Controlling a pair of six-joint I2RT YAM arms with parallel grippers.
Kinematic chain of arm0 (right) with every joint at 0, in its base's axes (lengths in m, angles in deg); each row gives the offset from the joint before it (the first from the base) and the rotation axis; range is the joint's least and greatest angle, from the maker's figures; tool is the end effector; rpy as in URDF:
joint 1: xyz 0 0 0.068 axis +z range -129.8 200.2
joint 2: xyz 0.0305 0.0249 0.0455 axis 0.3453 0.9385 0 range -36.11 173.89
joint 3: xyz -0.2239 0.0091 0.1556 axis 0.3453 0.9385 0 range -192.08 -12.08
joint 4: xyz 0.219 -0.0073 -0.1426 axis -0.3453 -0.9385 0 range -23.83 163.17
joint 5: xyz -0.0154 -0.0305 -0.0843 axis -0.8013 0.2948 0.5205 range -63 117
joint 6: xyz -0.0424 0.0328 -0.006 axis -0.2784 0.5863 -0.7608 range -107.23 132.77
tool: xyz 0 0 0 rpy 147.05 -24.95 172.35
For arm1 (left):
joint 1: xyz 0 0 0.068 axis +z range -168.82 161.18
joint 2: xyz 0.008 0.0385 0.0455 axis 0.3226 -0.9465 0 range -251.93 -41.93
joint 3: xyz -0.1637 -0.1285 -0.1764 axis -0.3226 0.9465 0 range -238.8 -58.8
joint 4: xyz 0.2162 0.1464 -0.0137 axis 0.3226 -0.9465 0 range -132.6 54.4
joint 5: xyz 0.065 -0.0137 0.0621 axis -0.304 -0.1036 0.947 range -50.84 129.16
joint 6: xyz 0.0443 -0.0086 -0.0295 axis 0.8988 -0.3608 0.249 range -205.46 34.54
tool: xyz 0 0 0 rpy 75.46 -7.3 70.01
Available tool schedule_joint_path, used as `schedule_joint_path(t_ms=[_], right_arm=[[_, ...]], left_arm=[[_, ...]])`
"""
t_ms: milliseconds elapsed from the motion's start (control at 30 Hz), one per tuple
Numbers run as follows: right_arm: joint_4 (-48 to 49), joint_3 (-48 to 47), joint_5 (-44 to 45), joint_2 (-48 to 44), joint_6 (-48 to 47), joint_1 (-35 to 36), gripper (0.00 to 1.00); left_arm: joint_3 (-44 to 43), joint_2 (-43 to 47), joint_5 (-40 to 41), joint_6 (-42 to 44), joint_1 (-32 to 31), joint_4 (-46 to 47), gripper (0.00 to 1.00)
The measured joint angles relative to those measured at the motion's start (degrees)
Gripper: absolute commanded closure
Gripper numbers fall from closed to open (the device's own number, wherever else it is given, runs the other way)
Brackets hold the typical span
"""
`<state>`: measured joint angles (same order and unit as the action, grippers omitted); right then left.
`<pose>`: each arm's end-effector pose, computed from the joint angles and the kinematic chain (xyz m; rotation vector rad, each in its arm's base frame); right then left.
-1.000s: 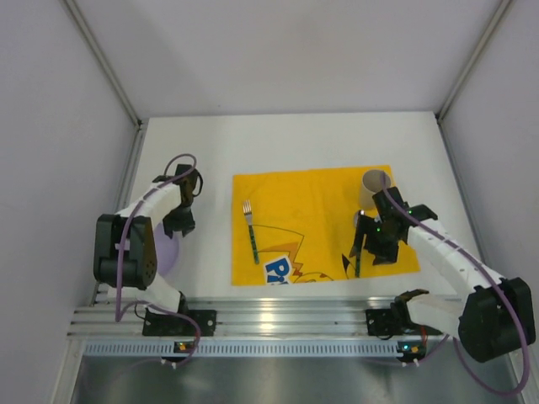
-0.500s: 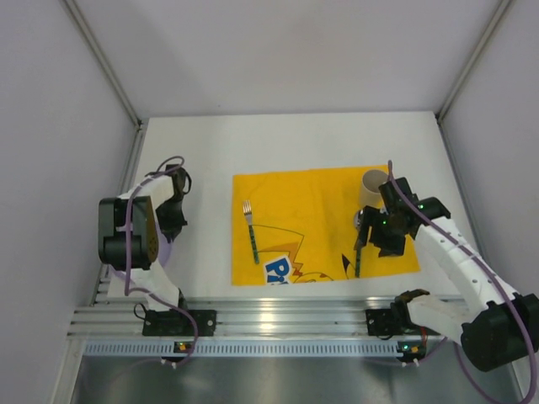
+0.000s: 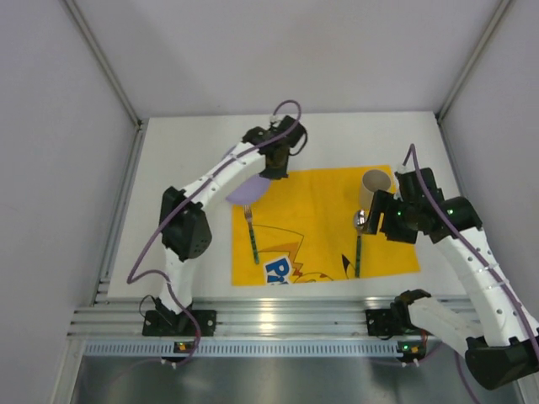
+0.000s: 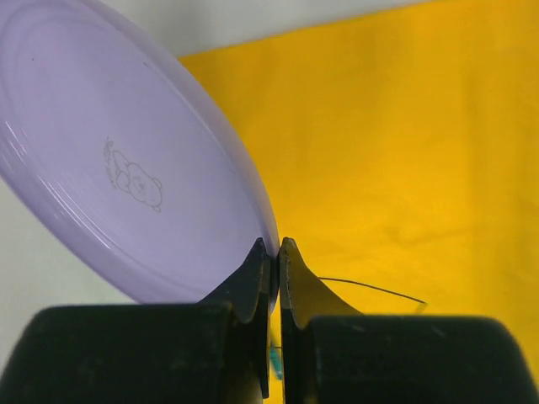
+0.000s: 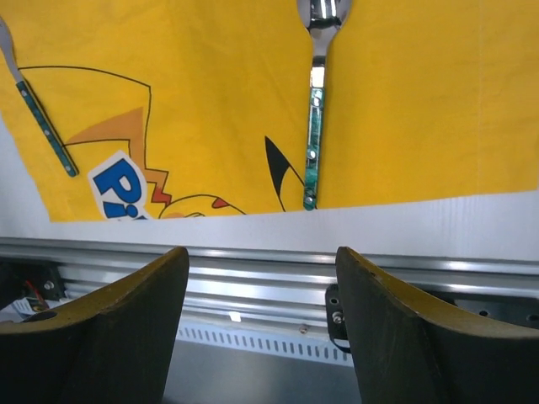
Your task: Set the dinner table for one person
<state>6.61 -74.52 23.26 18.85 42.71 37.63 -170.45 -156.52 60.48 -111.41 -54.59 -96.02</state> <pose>0.1518 0.0500 0.3271 0.2646 2.6353 0.3733 0.3529 -0.2383 0.3051 0.1050 2.5557 0.1026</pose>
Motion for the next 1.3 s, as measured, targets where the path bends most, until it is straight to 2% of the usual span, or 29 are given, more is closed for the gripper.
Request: schedule_joint_path(t_ms=[167,300,400,533,567,600,667,700,767,800,933,1067,1233,1300], right_arm=[[-4.1,-0.4,3.4,-3.0,0.0,0.0,0.28],[-6.7,-0.4,5.3,-6.0,0.0,0.0,0.27],[-8.1,-0.4,6.1,-8.0,0.0,0.0,0.27],[-9.3,-0.4,6.6,-9.5,-0.2,0.0,0.25],[-9.5,-0.4,6.6,-9.7,-0.2,0.0,0.22],[-9.6,-0.4,6.7,-9.9,-0.3,0.0,0.19],[-9.7,-0.4,6.8,-10.4,-0.4,0.0,0.04],[-9.7,-0.4,6.8,-10.5,-0.5,0.0,0.00],[-9.8,-0.4,6.8,-11.2,-1.2,0.0,0.00],[-9.8,-0.4,6.7,-11.6,-1.5,0.0,0.00],[-9.5,-2.7,4.5,-13.1,-3.0,0.0,0.00],[-5.9,-6.4,1.0,-16.3,-4.6,0.0,0.00],[-0.7,-4.7,-1.7,-25.5,-4.8,0.0,0.00],[0.7,-1.4,-2.0,-30.4,-4.4,0.0,0.00]], left_arm=[[-9.1,-11.9,-2.9,-2.4,-14.4,-3.3,1.00],[-10.0,-17.4,-5.2,-3.3,-22.2,-4.7,1.00],[-10.1,-18.3,-5.3,-3.3,-25.2,-5.8,1.00],[-10.2,-18.2,-6.1,-4.4,-26.0,-5.7,1.00],[-10.0,-18.2,-6.4,-4.7,-25.8,-5.4,0.85],[-9.8,-18.2,-6.8,-4.8,-25.7,-4.9,0.76],[-9.0,-18.1,-8.5,-5.8,-25.5,-3.4,0.53],[-8.5,-18.0,-9.2,-6.3,-25.4,-2.6,0.50],[-6.8,-17.5,-10.6,-7.4,-25.6,-0.9,0.41],[-5.6,-16.8,-11.4,-7.6,-25.7,-0.2,0.28],[1.2,-9.0,-11.9,-8.4,-26.2,3.1,0.06],[10.8,7.5,-7.1,-8.0,-26.4,7.4,0.04],[26.9,37.4,9.9,-5.8,-25.8,9.7,0.02],[33.3,47.5,15.4,-4.4,-22.9,9.5,0.01]])
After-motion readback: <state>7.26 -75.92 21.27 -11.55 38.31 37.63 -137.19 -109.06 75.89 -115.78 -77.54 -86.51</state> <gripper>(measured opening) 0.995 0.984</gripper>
